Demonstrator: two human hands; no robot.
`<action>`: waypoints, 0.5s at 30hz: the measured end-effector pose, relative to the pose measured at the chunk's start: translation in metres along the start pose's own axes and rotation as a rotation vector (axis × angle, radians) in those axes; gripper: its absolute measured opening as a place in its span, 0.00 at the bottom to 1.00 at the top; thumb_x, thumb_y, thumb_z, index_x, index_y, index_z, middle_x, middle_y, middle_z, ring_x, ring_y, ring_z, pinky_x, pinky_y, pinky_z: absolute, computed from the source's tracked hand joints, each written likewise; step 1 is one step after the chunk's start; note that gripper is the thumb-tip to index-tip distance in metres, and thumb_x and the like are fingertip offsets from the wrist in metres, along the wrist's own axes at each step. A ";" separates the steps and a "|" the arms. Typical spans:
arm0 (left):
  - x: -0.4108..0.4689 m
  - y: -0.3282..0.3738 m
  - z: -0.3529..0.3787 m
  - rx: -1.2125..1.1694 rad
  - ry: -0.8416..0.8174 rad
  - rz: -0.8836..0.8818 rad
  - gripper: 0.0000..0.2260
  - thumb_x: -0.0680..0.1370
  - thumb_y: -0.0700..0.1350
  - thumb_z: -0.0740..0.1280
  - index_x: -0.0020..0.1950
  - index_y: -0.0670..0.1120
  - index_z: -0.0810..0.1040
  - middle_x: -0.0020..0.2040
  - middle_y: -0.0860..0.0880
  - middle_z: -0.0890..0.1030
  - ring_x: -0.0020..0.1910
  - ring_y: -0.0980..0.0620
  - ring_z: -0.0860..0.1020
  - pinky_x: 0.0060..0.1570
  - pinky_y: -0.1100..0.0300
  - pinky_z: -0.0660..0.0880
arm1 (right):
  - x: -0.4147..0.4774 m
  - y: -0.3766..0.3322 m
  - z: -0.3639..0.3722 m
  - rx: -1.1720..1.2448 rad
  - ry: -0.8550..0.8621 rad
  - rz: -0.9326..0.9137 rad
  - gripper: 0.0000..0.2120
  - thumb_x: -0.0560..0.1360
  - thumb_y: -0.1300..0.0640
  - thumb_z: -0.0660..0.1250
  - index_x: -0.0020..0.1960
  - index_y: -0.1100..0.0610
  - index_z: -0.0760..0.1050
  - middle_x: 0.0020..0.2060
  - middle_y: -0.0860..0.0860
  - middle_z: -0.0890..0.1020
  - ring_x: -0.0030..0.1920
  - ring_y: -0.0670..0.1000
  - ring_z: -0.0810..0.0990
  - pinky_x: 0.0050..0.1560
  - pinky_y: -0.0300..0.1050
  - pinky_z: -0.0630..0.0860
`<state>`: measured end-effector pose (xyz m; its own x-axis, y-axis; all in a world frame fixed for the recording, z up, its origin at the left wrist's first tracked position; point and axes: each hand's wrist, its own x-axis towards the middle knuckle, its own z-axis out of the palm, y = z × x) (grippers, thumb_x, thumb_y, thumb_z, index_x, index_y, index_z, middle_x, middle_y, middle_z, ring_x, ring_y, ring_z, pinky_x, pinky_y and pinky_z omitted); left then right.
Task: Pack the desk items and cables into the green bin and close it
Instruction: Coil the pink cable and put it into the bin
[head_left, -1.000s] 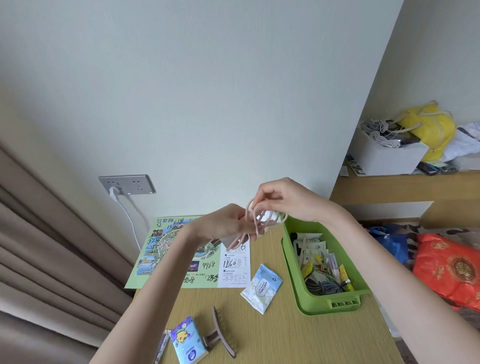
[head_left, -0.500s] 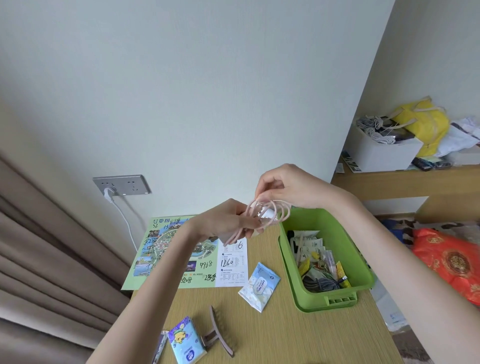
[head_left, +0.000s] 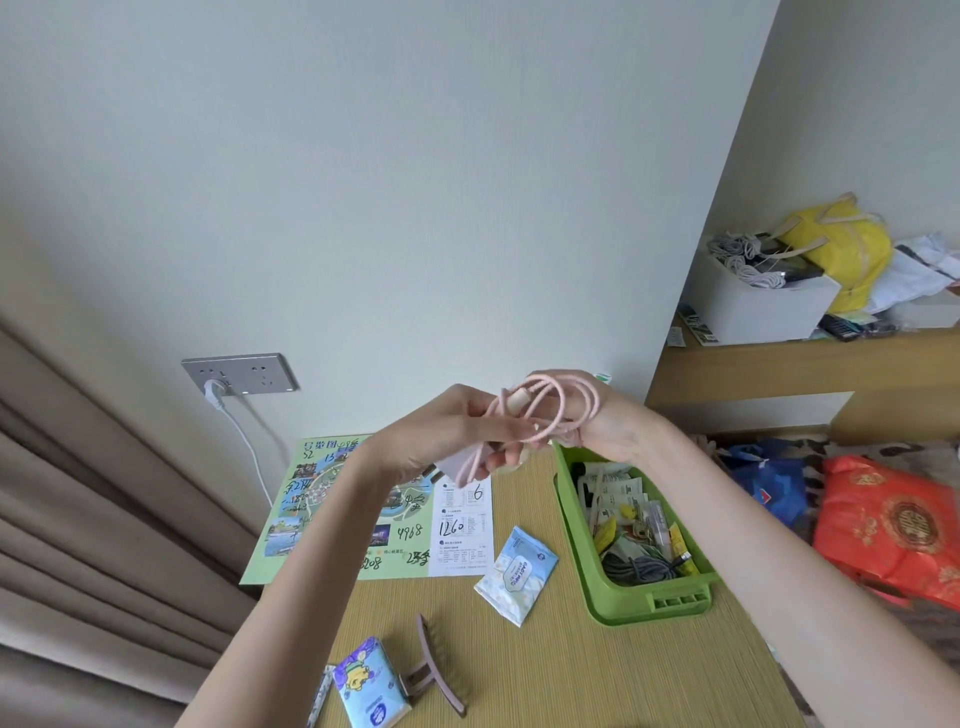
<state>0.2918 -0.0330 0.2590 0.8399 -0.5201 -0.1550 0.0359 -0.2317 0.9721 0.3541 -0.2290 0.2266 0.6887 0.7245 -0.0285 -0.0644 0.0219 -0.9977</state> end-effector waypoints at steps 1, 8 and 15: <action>0.001 -0.002 -0.001 0.011 0.046 -0.004 0.10 0.77 0.46 0.70 0.38 0.44 0.82 0.32 0.47 0.78 0.28 0.52 0.73 0.27 0.64 0.70 | -0.001 0.007 0.001 -0.009 0.044 -0.007 0.08 0.78 0.62 0.66 0.55 0.64 0.79 0.37 0.60 0.80 0.35 0.48 0.78 0.34 0.37 0.73; 0.013 -0.023 -0.003 -0.110 0.367 -0.025 0.17 0.75 0.52 0.73 0.51 0.41 0.72 0.36 0.43 0.82 0.27 0.51 0.74 0.27 0.60 0.71 | -0.009 0.035 0.014 0.140 0.253 0.021 0.06 0.77 0.64 0.66 0.53 0.63 0.79 0.29 0.45 0.80 0.37 0.49 0.80 0.46 0.45 0.76; 0.030 -0.047 0.006 0.136 0.653 0.039 0.11 0.77 0.51 0.70 0.48 0.45 0.74 0.34 0.46 0.82 0.28 0.49 0.75 0.28 0.55 0.71 | -0.009 0.045 0.036 0.029 0.594 -0.041 0.11 0.72 0.62 0.74 0.51 0.66 0.76 0.38 0.57 0.84 0.31 0.51 0.81 0.33 0.43 0.78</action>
<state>0.3119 -0.0419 0.2075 0.9962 0.0642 0.0595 -0.0336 -0.3471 0.9372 0.3195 -0.2100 0.1846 0.9766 0.2133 -0.0279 -0.0430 0.0666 -0.9969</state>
